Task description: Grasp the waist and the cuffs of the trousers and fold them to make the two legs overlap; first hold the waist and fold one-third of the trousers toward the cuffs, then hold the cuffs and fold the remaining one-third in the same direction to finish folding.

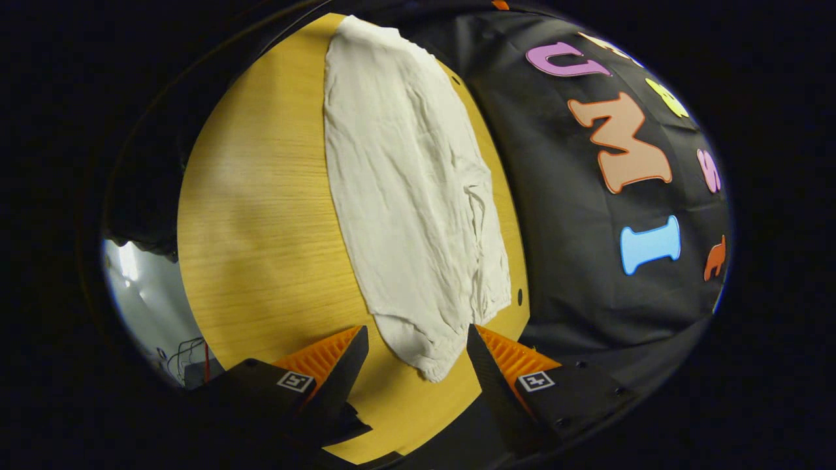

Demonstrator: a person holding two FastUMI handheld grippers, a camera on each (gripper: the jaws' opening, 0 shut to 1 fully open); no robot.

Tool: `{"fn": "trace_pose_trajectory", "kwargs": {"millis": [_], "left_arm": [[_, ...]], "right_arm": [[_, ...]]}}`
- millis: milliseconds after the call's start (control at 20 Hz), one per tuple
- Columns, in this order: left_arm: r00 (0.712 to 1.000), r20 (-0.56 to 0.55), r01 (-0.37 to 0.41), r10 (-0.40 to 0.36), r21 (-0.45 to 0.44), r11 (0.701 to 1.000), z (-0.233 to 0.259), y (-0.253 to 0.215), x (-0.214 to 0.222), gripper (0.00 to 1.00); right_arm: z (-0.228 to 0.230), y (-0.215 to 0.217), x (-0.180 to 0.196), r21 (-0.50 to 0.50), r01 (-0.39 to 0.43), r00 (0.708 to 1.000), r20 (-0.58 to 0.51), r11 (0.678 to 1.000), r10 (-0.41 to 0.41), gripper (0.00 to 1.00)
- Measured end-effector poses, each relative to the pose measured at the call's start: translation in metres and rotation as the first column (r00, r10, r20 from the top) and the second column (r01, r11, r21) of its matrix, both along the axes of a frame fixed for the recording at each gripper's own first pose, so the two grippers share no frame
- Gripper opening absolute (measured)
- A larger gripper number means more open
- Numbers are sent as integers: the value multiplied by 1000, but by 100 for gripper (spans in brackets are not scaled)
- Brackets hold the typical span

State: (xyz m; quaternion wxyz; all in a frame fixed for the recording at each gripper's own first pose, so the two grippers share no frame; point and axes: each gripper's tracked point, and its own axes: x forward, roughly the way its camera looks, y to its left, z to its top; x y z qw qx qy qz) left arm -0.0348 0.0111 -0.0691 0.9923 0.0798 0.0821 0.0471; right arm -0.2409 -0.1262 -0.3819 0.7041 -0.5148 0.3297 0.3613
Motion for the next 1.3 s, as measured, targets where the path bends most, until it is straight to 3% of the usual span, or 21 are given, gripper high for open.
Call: {"fn": "trace_pose_trajectory", "kwargs": {"millis": [200,300,450,650,700,750,950,1050,1100,1250,1300], "left_arm": [[1000,-8,-20,21,31,999,-2,10,-8,96],[1000,-7,-25,25,45,999,-1,14,-9,100],[999,-17,-34,35,42,999,-4,18,-12,96],[999,-20,-28,30,70,997,-6,20,-14,100],[999,-26,-28,30,81,996,-10,22,-15,96],[999,-33,-27,30,90,996,-12,23,-16,100],[997,-62,-29,35,97,995,-26,31,-19,96],[996,-78,-39,47,105,994,-37,38,-22,96],[994,-94,-42,53,112,993,-45,43,-26,96],[990,-137,-17,38,146,989,-63,49,-32,96],[989,-146,4,18,148,989,-68,49,-34,96]], "right_arm": [[-10,7,5,-28,-57,998,10,998,58,91],[-14,5,9,-19,-35,999,2,999,35,90],[-19,7,21,-16,-14,1000,3,1000,14,90],[-31,12,39,-29,-22,1000,17,999,23,84],[-32,13,44,-30,-18,1000,20,999,19,77],[-35,13,43,-28,-7,1000,6,1000,7,76],[-49,16,39,-20,45,998,-54,999,-46,48],[-51,18,38,-34,26,999,-34,999,-27,12],[-46,20,38,-44,27,1000,-4,999,-27,12],[-52,15,40,-35,114,994,0,993,-114,2],[-51,17,40,-31,133,991,-4,991,-134,4]]}}
